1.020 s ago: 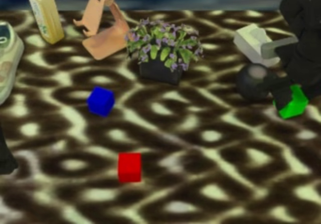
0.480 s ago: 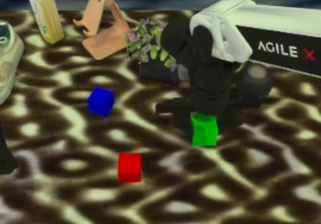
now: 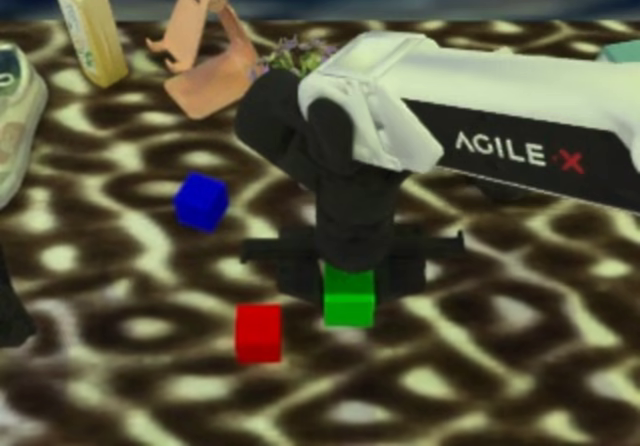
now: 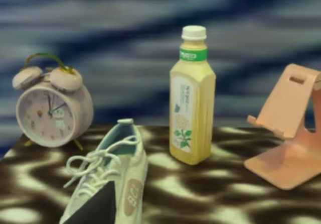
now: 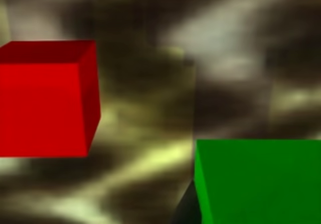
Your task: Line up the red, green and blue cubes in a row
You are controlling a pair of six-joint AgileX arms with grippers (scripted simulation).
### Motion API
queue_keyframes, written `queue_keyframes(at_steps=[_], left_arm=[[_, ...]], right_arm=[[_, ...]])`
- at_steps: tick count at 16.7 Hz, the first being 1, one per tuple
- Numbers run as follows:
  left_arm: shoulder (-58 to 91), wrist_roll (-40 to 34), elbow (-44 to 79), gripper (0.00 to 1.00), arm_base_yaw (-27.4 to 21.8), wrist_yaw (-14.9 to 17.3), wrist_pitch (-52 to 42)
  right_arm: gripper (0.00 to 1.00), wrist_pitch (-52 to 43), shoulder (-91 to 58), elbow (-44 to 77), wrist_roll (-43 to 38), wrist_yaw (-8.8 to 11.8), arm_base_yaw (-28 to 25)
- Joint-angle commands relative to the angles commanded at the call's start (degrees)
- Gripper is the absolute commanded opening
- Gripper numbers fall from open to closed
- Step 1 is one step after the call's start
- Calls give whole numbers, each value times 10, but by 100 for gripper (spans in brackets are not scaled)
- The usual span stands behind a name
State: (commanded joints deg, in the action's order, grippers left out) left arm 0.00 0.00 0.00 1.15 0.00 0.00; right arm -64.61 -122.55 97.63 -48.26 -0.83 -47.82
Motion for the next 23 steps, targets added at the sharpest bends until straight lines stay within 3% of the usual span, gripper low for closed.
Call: queue_keyframes(at_steps=[4, 10, 15, 23], left_arm=[[0, 0, 0, 100, 0, 0, 0], [0, 0, 0, 100, 0, 0, 0], [0, 0, 0, 100, 0, 0, 0], [0, 0, 0, 100, 0, 0, 0]], right_arm=[[0, 11, -5, -9, 1, 1, 1], [0, 125, -44, -77, -2, 0, -1], [0, 135, -50, -85, -2, 0, -1], [60, 135, -50, -85, -2, 0, -1]])
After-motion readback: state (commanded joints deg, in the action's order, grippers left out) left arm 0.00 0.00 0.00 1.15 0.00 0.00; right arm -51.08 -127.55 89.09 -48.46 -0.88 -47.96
